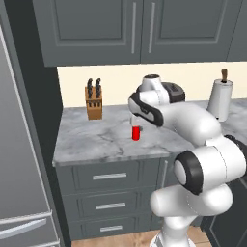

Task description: Four empty soda cans are scattered around the kitchen. Gather all the cans and cluster them next to the stove for recycling.

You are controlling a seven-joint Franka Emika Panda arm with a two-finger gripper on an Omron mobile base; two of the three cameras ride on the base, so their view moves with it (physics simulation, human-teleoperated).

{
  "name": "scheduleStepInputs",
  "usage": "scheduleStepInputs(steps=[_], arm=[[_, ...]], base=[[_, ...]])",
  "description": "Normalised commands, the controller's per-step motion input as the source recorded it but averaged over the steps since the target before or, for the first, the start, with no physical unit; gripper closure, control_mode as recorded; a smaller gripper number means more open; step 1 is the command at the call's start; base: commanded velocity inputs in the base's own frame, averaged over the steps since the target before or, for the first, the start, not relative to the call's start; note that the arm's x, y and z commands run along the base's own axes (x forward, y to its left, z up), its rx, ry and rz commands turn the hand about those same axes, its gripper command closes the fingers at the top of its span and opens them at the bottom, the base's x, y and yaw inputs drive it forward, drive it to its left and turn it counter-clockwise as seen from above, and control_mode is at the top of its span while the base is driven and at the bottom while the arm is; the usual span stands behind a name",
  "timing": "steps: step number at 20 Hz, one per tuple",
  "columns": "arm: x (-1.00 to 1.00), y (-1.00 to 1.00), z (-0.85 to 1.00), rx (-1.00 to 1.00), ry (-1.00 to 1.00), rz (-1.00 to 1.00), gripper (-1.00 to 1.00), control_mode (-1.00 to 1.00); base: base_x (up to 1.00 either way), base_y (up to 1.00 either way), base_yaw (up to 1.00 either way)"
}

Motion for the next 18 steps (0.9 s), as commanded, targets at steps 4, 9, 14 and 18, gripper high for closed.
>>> scheduleStepInputs(steps=[4, 9, 14, 18], arm=[[0.27, 0.0, -0.16, 0.01, 0.04, 0.04, -1.0, -1.0], [0.25, 0.0, -0.07, 0.02, 0.01, 0.03, -1.0, -1.0], [0.18, 0.0, -0.09, 0.02, 0.0, 0.0, -1.0, -1.0], [0.19, 0.03, -0.11, 0.01, 0.0, 0.0, -1.0, -1.0]], base=[[0.0, 0.0, 0.0], [0.0, 0.0, 0.0], [0.0, 0.0, 0.0], [0.0, 0.0, 0.0]])
